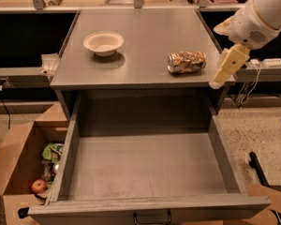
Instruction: Place orange can into top drawer
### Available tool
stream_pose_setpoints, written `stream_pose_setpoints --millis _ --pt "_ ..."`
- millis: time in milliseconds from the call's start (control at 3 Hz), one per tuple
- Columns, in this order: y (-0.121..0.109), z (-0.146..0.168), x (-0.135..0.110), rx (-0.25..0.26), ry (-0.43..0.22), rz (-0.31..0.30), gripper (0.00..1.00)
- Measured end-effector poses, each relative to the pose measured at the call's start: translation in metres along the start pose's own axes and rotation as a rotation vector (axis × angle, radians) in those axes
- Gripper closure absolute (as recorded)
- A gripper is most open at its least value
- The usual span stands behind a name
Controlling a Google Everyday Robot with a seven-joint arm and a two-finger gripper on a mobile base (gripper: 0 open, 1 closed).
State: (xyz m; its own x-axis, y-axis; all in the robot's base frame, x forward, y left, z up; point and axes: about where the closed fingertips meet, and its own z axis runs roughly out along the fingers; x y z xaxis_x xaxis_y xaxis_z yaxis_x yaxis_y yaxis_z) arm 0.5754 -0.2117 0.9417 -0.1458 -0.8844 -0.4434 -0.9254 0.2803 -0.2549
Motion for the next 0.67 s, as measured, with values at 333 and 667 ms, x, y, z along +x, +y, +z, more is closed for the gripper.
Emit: stream_pose_setpoints --millis 333,667 --pt "-0.033 0.044 -0.010 -0.052 -0.106 0.048 0.00" --pt "-0.053 0.076 -0.020 -0.082 -0.165 0.081 0.00"
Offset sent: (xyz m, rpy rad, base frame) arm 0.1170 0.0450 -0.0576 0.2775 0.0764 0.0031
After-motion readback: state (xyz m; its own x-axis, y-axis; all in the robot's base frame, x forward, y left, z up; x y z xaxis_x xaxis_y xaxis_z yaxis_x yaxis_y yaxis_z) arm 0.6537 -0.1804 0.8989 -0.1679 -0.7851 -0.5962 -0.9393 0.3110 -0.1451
